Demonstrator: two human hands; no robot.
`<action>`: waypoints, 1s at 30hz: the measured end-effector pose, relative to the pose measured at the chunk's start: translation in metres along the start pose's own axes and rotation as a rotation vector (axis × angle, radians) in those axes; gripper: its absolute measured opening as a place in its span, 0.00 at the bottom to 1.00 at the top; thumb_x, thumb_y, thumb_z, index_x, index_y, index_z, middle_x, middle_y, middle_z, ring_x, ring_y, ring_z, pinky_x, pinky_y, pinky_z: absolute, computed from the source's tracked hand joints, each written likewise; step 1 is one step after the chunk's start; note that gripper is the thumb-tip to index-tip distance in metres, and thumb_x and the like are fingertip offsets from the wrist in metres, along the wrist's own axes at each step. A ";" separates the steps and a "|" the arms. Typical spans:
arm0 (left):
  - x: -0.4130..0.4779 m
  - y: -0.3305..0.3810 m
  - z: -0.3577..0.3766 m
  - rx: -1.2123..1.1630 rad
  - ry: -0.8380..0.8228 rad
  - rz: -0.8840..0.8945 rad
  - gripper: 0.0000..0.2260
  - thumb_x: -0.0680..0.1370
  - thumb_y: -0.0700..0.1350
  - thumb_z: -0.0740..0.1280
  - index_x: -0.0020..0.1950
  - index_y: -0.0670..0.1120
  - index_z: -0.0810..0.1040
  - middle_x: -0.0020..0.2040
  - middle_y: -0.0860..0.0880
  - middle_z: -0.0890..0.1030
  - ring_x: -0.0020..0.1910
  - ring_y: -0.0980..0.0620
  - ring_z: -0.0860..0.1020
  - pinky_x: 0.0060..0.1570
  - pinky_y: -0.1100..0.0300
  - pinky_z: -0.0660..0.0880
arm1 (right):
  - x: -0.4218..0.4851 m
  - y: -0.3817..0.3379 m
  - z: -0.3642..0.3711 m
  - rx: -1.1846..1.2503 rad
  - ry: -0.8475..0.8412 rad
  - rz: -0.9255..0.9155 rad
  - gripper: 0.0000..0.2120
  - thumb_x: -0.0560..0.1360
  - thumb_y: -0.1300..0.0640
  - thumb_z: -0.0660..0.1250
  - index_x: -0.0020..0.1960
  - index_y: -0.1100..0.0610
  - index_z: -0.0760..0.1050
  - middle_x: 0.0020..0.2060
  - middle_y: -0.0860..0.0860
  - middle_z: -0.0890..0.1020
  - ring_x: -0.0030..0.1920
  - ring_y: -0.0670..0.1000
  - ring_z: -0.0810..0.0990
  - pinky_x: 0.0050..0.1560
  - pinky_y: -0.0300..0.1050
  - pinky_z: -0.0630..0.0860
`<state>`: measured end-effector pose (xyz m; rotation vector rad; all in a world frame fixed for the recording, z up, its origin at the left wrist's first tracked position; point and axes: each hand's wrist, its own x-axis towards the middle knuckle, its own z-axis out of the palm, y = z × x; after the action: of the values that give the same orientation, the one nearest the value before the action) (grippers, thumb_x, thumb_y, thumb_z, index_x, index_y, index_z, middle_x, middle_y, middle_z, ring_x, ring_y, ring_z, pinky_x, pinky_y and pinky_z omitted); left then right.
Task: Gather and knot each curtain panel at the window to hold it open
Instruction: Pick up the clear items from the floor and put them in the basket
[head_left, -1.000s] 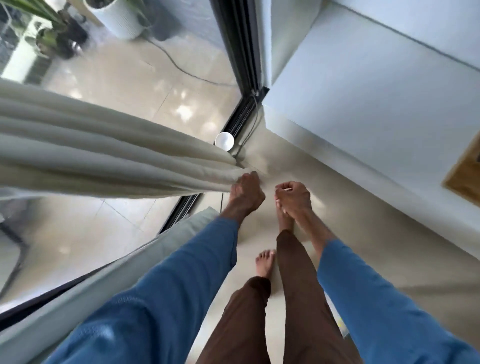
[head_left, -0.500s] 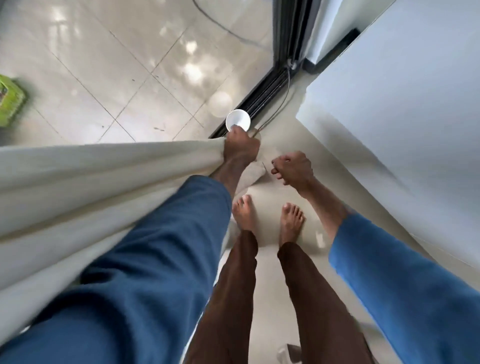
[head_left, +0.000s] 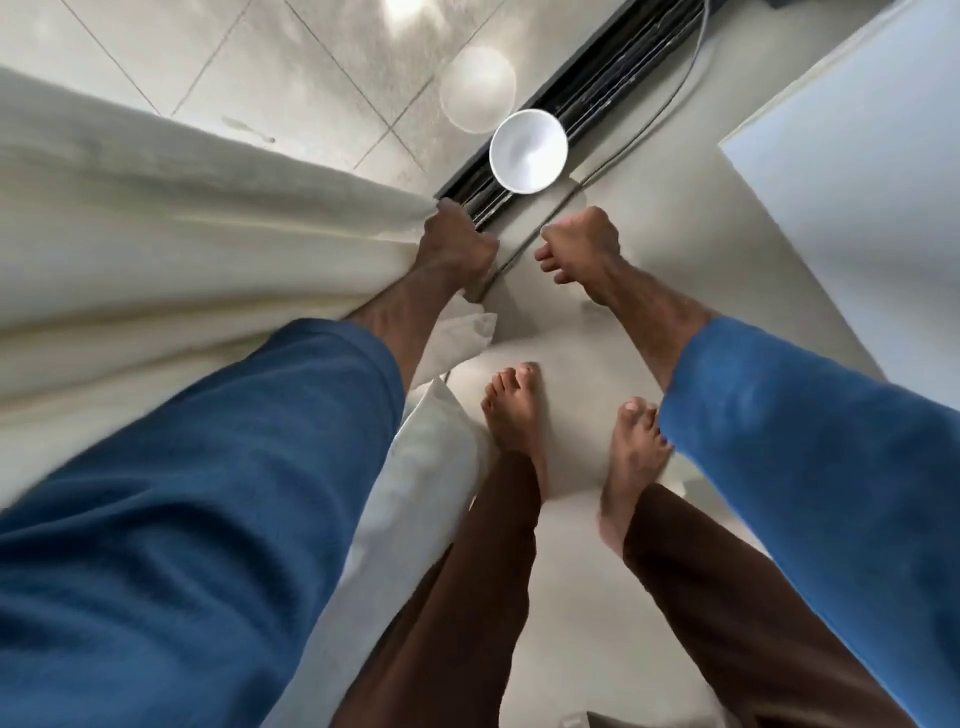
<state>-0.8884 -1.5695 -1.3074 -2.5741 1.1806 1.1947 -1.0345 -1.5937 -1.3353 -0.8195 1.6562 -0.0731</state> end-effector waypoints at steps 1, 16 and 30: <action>0.008 -0.003 0.004 -0.013 -0.006 0.002 0.17 0.76 0.43 0.65 0.64 0.38 0.72 0.61 0.41 0.78 0.61 0.43 0.76 0.52 0.61 0.70 | 0.012 0.001 0.007 0.001 0.009 0.011 0.10 0.75 0.61 0.62 0.41 0.62 0.81 0.41 0.59 0.87 0.30 0.52 0.79 0.27 0.40 0.74; 0.066 -0.029 0.026 0.009 -0.032 0.049 0.14 0.72 0.42 0.64 0.55 0.39 0.76 0.51 0.43 0.80 0.51 0.44 0.78 0.52 0.55 0.76 | 0.117 -0.006 0.037 -0.025 0.056 0.066 0.17 0.75 0.61 0.53 0.53 0.65 0.79 0.35 0.58 0.86 0.19 0.47 0.74 0.21 0.35 0.65; -0.148 0.033 -0.026 -0.030 -0.174 0.008 0.12 0.77 0.44 0.63 0.58 0.43 0.76 0.56 0.42 0.81 0.55 0.42 0.79 0.53 0.54 0.75 | -0.137 0.017 -0.078 0.050 -0.004 0.200 0.16 0.74 0.58 0.60 0.46 0.68 0.82 0.32 0.56 0.86 0.21 0.48 0.77 0.18 0.34 0.64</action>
<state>-0.9537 -1.5105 -1.1818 -2.4287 1.1452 1.4157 -1.1080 -1.5360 -1.2069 -0.6124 1.7172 0.0269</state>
